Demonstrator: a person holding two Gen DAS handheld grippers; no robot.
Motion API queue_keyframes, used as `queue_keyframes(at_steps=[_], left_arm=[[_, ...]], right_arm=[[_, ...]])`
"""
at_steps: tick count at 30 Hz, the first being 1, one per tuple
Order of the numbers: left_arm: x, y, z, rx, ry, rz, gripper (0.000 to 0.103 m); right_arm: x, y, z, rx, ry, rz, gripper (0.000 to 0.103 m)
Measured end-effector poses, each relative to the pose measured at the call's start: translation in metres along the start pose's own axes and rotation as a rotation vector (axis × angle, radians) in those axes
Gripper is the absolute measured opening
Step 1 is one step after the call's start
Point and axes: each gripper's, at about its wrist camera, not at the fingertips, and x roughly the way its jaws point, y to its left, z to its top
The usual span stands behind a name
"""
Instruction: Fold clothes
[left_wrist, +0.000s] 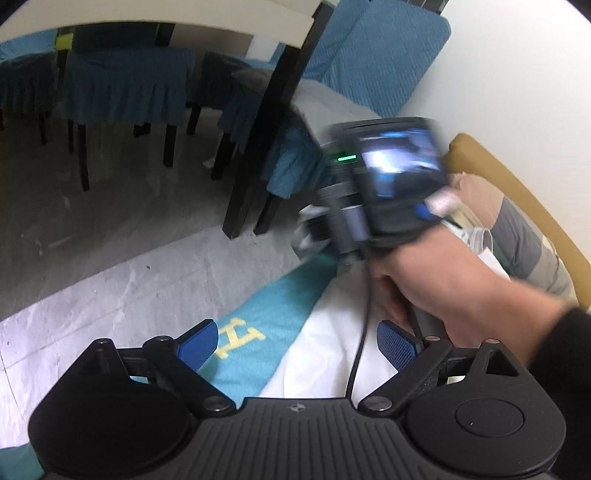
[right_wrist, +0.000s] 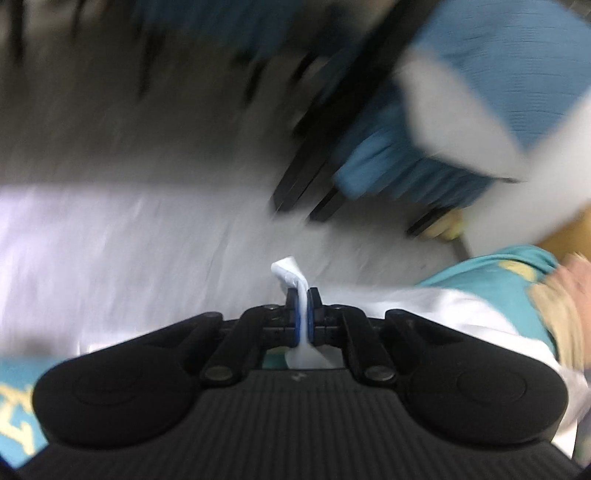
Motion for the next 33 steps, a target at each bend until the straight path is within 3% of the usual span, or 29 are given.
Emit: queue_keyframes(at_steps=[6,10,13,16,18,20,21,22,23,27,33], left_arm=[[-0.018,-0.018,-0.009,0.078,-0.065,-0.042,0.094],[-0.034,-0.03,-0.019,0.135,-0.105,-0.088,0.094],[-0.038,-0.041,-0.025,0.177,-0.105,-0.109,0.094],[-0.035,-0.05,-0.033,0.219,-0.089,-0.113,0.094],[-0.031,-0.057,-0.037,0.249,-0.078,-0.112,0.094],[-0.027,-0.063,-0.042,0.277,-0.069,-0.11,0.094],[-0.024,-0.066,-0.044,0.29,-0.066,-0.11,0.094],[-0.022,-0.067,-0.045,0.301,-0.063,-0.11,0.094],[-0.02,-0.068,-0.046,0.311,-0.06,-0.11,0.094],[-0.019,-0.07,-0.05,0.341,-0.049,-0.116,0.094],[-0.044,-0.071,-0.055,0.376,-0.043,-0.159,0.094]], right_arm=[[-0.097,-0.061,-0.038,0.422,-0.326,-0.329,0.006],[-0.15,-0.089,-0.098,0.606,-0.397,-0.622,0.006],[-0.168,-0.113,-0.155,0.819,-0.344,-0.752,0.006],[-0.163,-0.13,-0.202,0.926,-0.228,-0.767,0.009],[-0.156,-0.138,-0.222,0.975,-0.167,-0.709,0.01],[-0.15,-0.145,-0.23,1.029,-0.137,-0.635,0.021],[-0.147,-0.149,-0.233,1.055,-0.123,-0.598,0.044],[-0.149,-0.149,-0.234,1.074,-0.132,-0.558,0.073],[-0.151,-0.148,-0.233,1.082,-0.151,-0.527,0.084],[-0.169,-0.137,-0.227,1.065,-0.204,-0.424,0.087],[-0.264,-0.106,-0.232,1.067,-0.263,-0.352,0.087]])
